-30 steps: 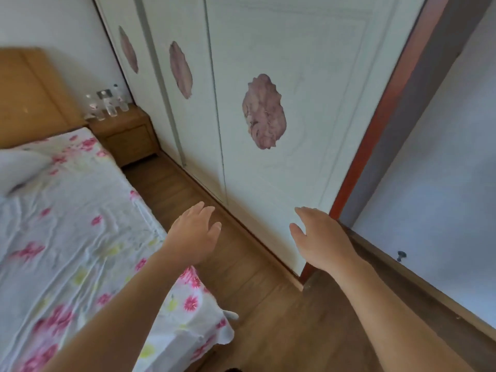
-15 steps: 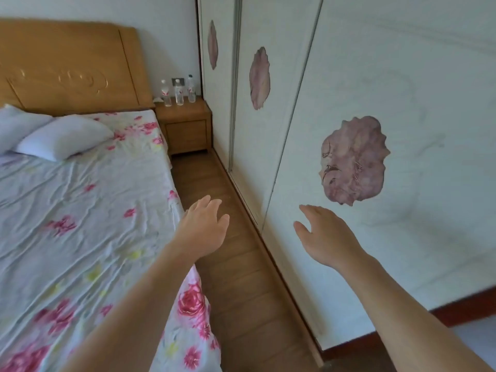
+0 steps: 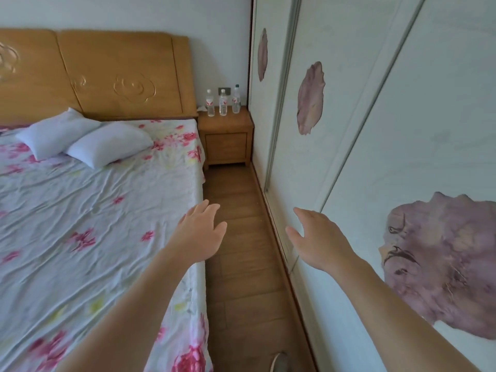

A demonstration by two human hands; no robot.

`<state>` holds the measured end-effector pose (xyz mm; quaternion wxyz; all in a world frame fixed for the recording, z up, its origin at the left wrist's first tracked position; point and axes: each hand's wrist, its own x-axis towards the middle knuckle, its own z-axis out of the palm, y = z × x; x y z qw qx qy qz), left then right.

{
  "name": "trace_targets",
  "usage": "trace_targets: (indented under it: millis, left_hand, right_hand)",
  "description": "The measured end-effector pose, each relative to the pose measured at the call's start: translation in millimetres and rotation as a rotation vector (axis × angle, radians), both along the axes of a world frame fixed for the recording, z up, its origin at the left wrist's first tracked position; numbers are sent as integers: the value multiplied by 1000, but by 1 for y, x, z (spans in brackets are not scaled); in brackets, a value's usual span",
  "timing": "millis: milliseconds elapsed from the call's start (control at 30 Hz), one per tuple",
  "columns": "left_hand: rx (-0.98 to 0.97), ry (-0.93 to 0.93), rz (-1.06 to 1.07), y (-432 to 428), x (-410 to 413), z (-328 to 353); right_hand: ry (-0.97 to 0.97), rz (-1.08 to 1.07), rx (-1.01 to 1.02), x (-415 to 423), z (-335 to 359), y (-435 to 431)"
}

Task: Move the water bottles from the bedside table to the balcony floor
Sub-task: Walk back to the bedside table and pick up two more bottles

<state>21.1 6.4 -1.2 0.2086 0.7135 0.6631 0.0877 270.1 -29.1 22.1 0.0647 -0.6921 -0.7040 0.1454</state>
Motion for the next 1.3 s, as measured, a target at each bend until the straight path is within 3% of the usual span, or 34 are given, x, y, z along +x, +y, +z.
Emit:
trace_targets:
  millis: [233, 500, 800, 1033, 1300]
  left_hand:
    - [13, 80, 127, 113, 27, 39]
    - [-16, 89, 230, 248, -18, 34]
    - [2, 60, 192, 450, -79, 33]
    - [-18, 175, 52, 582, -77, 37]
    - [-3, 144, 91, 746, -53, 34]
  right_hand:
    - [81, 123, 2, 15, 4, 161]
    - [59, 278, -2, -40, -4, 323]
    - [23, 216, 15, -92, -1, 509]
    - [56, 166, 38, -98, 6, 631]
    - [80, 131, 86, -88, -35, 802]
